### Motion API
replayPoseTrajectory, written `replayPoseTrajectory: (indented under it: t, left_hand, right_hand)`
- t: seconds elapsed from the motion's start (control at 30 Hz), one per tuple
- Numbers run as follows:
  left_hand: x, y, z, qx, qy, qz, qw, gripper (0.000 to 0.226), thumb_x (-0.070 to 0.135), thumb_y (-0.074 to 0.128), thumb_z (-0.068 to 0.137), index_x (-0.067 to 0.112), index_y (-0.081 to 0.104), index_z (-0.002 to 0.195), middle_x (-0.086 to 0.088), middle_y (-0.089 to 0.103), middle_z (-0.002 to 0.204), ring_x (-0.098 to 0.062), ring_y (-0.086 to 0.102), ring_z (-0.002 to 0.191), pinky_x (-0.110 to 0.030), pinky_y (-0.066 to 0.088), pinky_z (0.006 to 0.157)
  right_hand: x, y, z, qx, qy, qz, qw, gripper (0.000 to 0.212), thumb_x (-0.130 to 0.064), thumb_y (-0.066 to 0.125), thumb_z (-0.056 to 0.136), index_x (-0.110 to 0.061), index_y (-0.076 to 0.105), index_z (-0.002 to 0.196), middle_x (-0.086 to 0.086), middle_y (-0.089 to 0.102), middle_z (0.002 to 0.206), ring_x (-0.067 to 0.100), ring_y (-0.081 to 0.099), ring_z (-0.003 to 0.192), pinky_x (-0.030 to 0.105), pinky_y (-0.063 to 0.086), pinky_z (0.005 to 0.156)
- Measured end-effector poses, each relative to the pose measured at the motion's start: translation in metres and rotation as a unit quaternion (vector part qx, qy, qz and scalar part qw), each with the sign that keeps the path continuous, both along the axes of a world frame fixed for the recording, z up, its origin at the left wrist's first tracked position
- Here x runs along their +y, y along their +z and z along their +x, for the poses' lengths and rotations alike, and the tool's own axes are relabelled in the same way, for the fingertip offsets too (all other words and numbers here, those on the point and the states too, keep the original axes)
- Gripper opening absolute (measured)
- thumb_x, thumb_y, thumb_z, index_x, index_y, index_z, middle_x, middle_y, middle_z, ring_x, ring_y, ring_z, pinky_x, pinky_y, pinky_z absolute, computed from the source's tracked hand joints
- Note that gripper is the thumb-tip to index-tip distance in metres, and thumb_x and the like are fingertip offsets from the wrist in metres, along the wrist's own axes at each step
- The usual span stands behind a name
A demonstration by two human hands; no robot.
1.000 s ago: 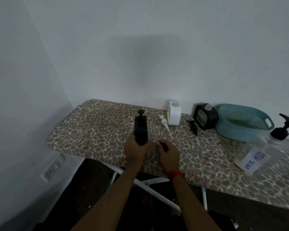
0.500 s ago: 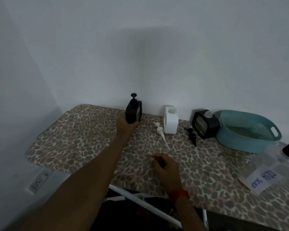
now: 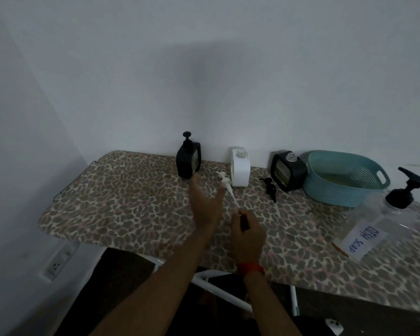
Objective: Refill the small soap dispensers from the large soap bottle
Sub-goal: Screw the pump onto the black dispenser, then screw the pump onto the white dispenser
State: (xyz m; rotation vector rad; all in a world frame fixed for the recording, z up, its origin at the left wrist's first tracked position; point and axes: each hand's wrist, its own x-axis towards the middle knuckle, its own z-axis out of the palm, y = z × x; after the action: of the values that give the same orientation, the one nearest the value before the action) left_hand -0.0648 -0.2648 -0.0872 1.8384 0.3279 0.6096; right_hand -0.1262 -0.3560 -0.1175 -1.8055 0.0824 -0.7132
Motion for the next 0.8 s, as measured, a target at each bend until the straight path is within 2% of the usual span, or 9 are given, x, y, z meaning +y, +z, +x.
replayPoseTrajectory:
  t: [0.07, 0.1, 0.17, 0.27, 0.33, 0.47, 0.67, 0.73, 0.8]
  left_hand:
    - [-0.027, 0.015, 0.011, 0.041, -0.077, 0.026, 0.996, 0.08, 0.054, 0.075, 0.078, 0.014, 0.04, 0.138, 0.007, 0.047, 0.134, -0.009, 0.047, 0.121, -0.03, 0.044, 0.097]
    - [-0.038, 0.023, 0.02, 0.062, -0.11, 0.053, 0.991, 0.08, 0.053, 0.078, 0.075, 0.013, 0.04, 0.134, 0.002, 0.05, 0.133, -0.016, 0.051, 0.12, -0.036, 0.049, 0.095]
    - [-0.056, 0.038, 0.038, 0.1, -0.151, 0.125, 0.975, 0.095, 0.05, 0.08, 0.073, 0.009, 0.032, 0.144, -0.01, 0.048, 0.139, -0.026, 0.048, 0.127, -0.046, 0.046, 0.101]
    - [-0.068, 0.05, 0.066, 0.163, -0.133, 0.16, 0.964, 0.109, 0.047, 0.081, 0.073, 0.004, 0.018, 0.151, -0.015, 0.04, 0.147, -0.03, 0.042, 0.135, -0.046, 0.042, 0.107]
    - [-0.068, 0.051, 0.077, 0.181, -0.092, 0.136, 0.97, 0.094, 0.043, 0.083, 0.073, 0.003, 0.033, 0.142, -0.015, 0.052, 0.136, -0.03, 0.053, 0.123, -0.045, 0.049, 0.098]
    - [-0.064, 0.041, 0.085, 0.145, -0.08, 0.111, 0.98, 0.062, 0.028, 0.084, 0.073, 0.004, 0.051, 0.121, -0.015, 0.062, 0.12, -0.03, 0.061, 0.107, -0.041, 0.055, 0.084]
    - [-0.046, 0.047, 0.077, 0.049, -0.12, 0.048, 0.99, 0.055, 0.014, 0.08, 0.076, 0.007, 0.058, 0.126, -0.01, 0.064, 0.123, -0.026, 0.061, 0.11, -0.029, 0.047, 0.079]
    - [-0.035, 0.057, 0.069, 0.001, -0.129, 0.046, 0.991, 0.055, 0.014, 0.081, 0.076, 0.009, 0.059, 0.127, -0.008, 0.065, 0.121, -0.02, 0.061, 0.105, -0.028, 0.049, 0.081]
    - [-0.018, 0.069, 0.059, -0.034, -0.143, 0.056, 0.988, 0.056, 0.018, 0.081, 0.077, 0.009, 0.058, 0.127, -0.004, 0.065, 0.117, -0.014, 0.059, 0.097, -0.018, 0.048, 0.075]
  right_hand:
    - [-0.003, 0.004, -0.001, -0.001, -0.084, 0.048, 0.995, 0.017, -0.014, 0.062, 0.095, -0.025, 0.061, 0.082, -0.02, 0.052, 0.066, -0.007, 0.054, 0.062, 0.004, 0.037, 0.055]
    - [-0.005, 0.004, 0.001, 0.01, -0.101, 0.068, 0.993, 0.019, -0.014, 0.063, 0.096, -0.025, 0.06, 0.08, -0.019, 0.052, 0.065, -0.006, 0.054, 0.061, 0.005, 0.037, 0.053]
    - [-0.007, 0.0, 0.005, 0.039, -0.094, 0.074, 0.992, 0.019, -0.015, 0.063, 0.096, -0.021, 0.062, 0.079, -0.014, 0.054, 0.063, -0.003, 0.053, 0.057, 0.006, 0.035, 0.051]
    - [-0.009, -0.003, 0.011, 0.068, -0.056, 0.05, 0.995, 0.02, -0.015, 0.063, 0.096, -0.013, 0.062, 0.076, -0.004, 0.057, 0.063, 0.0, 0.048, 0.053, 0.011, 0.036, 0.052]
    - [-0.01, -0.005, 0.012, 0.07, -0.053, 0.039, 0.995, 0.021, -0.014, 0.063, 0.096, -0.01, 0.062, 0.075, 0.0, 0.057, 0.062, 0.001, 0.045, 0.052, 0.014, 0.036, 0.051]
    - [-0.009, -0.004, 0.011, 0.07, -0.04, 0.04, 0.996, 0.023, -0.013, 0.062, 0.096, -0.018, 0.058, 0.074, -0.01, 0.052, 0.059, 0.0, 0.052, 0.054, 0.011, 0.037, 0.05]
    - [-0.009, -0.003, 0.011, 0.069, -0.04, 0.029, 0.996, 0.022, -0.011, 0.062, 0.096, -0.013, 0.06, 0.074, -0.006, 0.051, 0.059, 0.001, 0.044, 0.05, 0.012, 0.035, 0.049]
    - [-0.009, -0.003, 0.01, 0.061, -0.036, 0.03, 0.997, 0.022, -0.009, 0.061, 0.095, -0.012, 0.059, 0.073, 0.001, 0.053, 0.059, 0.008, 0.043, 0.049, 0.014, 0.034, 0.049]
    - [-0.008, -0.002, 0.009, 0.067, -0.037, 0.033, 0.997, 0.022, -0.011, 0.06, 0.096, -0.012, 0.06, 0.074, 0.004, 0.056, 0.06, 0.011, 0.044, 0.051, 0.015, 0.034, 0.049]
